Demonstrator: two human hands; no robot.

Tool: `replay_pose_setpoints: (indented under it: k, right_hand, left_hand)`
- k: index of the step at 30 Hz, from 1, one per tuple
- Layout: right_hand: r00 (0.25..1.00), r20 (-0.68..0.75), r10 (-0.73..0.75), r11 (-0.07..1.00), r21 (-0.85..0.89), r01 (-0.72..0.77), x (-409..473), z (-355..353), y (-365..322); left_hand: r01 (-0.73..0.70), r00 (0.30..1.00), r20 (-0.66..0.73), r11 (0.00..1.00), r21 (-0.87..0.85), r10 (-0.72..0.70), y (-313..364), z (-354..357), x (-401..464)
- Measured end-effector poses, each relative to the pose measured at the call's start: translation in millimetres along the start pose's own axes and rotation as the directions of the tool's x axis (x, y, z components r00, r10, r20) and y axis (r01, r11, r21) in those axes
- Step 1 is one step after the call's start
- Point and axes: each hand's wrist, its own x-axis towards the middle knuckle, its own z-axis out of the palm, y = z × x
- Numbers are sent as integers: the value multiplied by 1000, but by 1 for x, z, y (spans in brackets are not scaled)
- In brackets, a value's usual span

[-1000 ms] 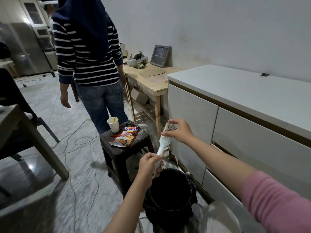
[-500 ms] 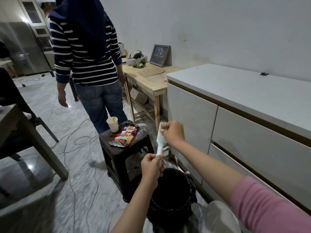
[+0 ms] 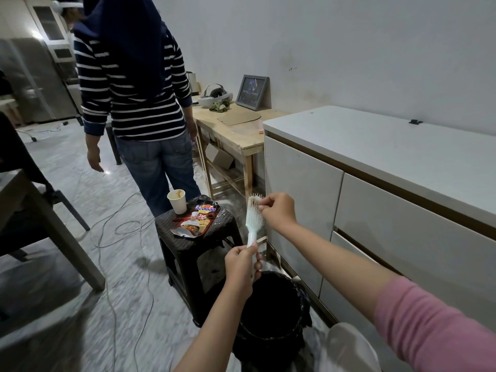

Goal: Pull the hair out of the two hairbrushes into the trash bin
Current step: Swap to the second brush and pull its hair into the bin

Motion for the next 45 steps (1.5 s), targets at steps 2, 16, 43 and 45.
replay_pose_setpoints:
  k: [2,16,43,45]
  right_hand:
    - [998,-23,53,996,71,-52,-1,0,2]
    - [992,-4,125,941,318,-117,-11,-5,9]
    - [954,-17,301,951,87,-298,-16,0,45]
    - [949,-3,314,947,75,-313,-16,0,46]
  left_hand:
    - [40,999,-6,999,-16,-40,2,2,0]
    - [209,962,-149,969,-130,-228,11,-6,16]
    - [278,953,-93,955,-106,-287,9,-19,31]
    - [272,954,-96,956,-108,-283,9,-19,29]
